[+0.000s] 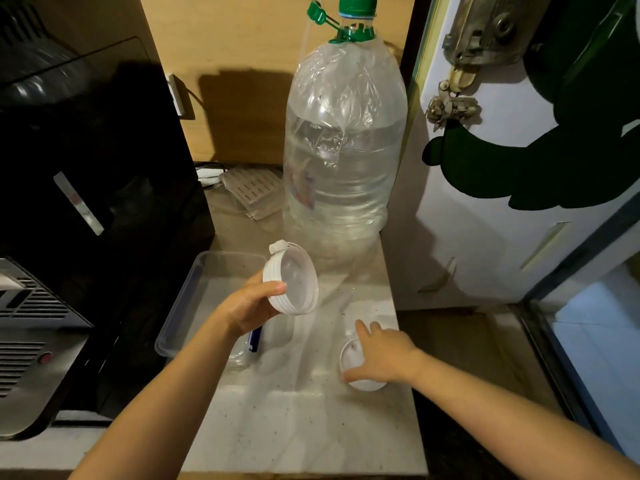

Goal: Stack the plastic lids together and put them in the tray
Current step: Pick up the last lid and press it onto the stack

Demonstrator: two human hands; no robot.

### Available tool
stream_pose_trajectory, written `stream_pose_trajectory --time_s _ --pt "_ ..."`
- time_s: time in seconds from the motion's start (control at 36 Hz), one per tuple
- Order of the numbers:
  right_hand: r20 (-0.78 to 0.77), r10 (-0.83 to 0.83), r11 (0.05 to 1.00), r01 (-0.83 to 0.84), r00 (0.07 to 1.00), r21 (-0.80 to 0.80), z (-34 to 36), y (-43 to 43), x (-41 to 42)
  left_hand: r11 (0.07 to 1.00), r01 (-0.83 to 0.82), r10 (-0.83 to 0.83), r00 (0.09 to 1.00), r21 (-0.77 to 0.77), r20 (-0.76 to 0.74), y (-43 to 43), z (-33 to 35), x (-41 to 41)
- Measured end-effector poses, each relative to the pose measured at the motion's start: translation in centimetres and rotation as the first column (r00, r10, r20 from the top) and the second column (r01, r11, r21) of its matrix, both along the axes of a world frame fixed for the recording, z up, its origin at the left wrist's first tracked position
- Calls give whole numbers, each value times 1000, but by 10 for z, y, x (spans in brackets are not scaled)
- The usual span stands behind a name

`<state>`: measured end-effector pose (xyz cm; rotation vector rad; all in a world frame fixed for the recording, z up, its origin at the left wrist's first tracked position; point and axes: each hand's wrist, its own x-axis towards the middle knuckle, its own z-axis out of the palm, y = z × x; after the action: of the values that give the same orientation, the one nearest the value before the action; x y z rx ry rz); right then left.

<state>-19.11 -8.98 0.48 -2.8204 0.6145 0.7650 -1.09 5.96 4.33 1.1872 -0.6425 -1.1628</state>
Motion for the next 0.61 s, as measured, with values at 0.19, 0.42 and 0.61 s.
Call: stream_pose_trajectory --time_s 0.19,0.42,0.61 --pt "-18 -35 999 34 999 -42 -20 20 -3 1000 -11 11 1000 17 23 9 4 -12" --pt "2 -26 997 26 1000 -67 -18 21 -2 1000 -16 16 999 12 35 18 8 -19" --pt "48 -28 996 32 998 -80 -3 14 5 1000 -14 14 999 2 33 19 13 -19"
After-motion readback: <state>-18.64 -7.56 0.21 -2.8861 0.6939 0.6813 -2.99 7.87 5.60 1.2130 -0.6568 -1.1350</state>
